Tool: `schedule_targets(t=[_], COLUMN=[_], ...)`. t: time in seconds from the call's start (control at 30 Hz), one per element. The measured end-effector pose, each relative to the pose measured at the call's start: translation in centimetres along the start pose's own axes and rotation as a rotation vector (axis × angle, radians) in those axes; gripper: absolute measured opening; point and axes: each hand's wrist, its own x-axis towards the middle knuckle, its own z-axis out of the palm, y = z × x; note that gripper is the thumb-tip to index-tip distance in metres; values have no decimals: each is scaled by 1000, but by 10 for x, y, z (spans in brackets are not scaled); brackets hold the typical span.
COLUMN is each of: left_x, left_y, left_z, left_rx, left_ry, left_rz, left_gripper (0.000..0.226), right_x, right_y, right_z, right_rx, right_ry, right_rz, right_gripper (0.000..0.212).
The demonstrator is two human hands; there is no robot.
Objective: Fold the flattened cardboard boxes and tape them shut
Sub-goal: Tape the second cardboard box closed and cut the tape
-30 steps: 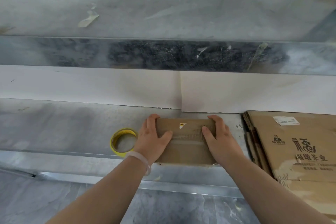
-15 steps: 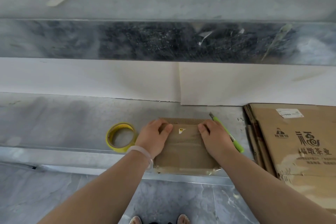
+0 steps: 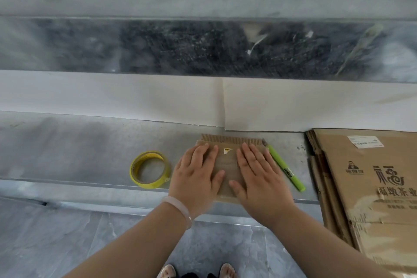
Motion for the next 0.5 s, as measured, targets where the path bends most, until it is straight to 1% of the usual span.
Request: schedule_targets(t=[0.1, 0.2, 0.27, 0.33, 0.4, 0.43, 0.47, 0.5], left_x=[1, 4, 6, 8, 6, 5, 4, 2], left_y=[-2, -2, -5, -8, -8, -7, -5, -3], left_z=[5, 9, 12, 12, 11, 13, 14, 15], left_rx=[-13, -52, -119, -265, -385, -424, -465, -503], left_ry=[-3, -61, -64, -33, 25, 64, 96, 110], left_rz=[20, 47, 44, 29, 4, -30, -90, -162], left_gripper=[60, 64, 63, 53, 49, 51, 55, 60], right_x=[-1, 6, 8, 8, 1, -2, -5, -7], right_y=[3, 8, 19, 27, 24, 21, 18, 15], right_z=[4, 6, 6, 2, 3, 6, 10, 14], right_rx=[-67, -81, -34, 74, 227, 297, 369, 431], right_ry=[-49, -88, -108, -52, 121, 209, 241, 232], right_rz=[-31, -52, -113, -151, -98, -26, 69, 158], right_gripper=[71, 74, 72, 64, 57, 55, 57, 62])
